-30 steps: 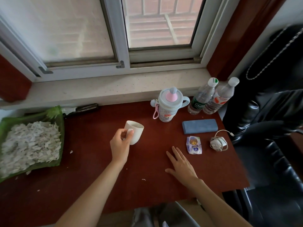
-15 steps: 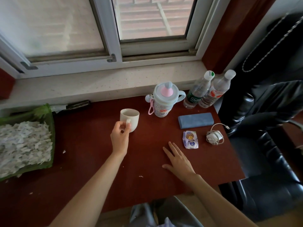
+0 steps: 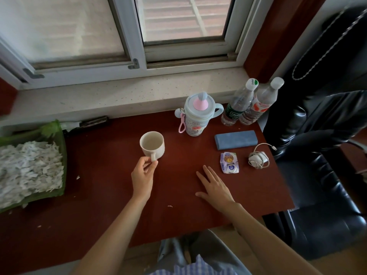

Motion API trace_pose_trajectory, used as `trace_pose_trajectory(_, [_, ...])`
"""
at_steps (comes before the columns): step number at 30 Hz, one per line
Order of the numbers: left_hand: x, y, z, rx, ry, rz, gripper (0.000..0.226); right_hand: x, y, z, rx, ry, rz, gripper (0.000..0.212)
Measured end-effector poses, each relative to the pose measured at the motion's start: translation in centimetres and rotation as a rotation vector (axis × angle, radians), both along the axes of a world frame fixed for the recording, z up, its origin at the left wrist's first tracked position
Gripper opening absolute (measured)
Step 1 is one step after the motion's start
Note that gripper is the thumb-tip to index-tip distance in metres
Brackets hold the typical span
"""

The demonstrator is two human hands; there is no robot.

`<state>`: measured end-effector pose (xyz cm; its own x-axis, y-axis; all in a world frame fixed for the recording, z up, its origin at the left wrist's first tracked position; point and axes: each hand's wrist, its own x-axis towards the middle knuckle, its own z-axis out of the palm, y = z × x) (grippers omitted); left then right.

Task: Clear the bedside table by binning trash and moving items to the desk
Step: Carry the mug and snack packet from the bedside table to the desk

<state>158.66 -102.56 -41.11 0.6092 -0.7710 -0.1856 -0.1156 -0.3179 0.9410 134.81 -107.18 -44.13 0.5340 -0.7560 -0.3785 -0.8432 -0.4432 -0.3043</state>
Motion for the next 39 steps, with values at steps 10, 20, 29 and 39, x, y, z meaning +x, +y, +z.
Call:
trace_pose_trajectory(10, [-0.2, 0.4, 0.3, 0.039, 0.070, 0.000, 0.011, 0.1, 0.1, 0.0, -0.007, 0.010, 0.003, 0.077])
trace_pose_trajectory(20, [-0.8, -0.3, -0.3, 0.050, 0.183, -0.028, 0.014, 0.0, 0.1, 0.1, 0.015, -0.003, -0.018, 0.077])
trace_pose_trajectory(29, [-4.6, -1.9, 0.2, 0.014, 0.509, -0.026, 0.007, -0.1, 0.1, 0.0, -0.009, -0.010, 0.001, 0.077])
trace_pose_trajectory(39, [-8.7, -4.2, 0.0, 0.034, 0.486, -0.126, 0.009, -0.2, 0.2, -0.2, -0.008, -0.040, -0.012, 0.077])
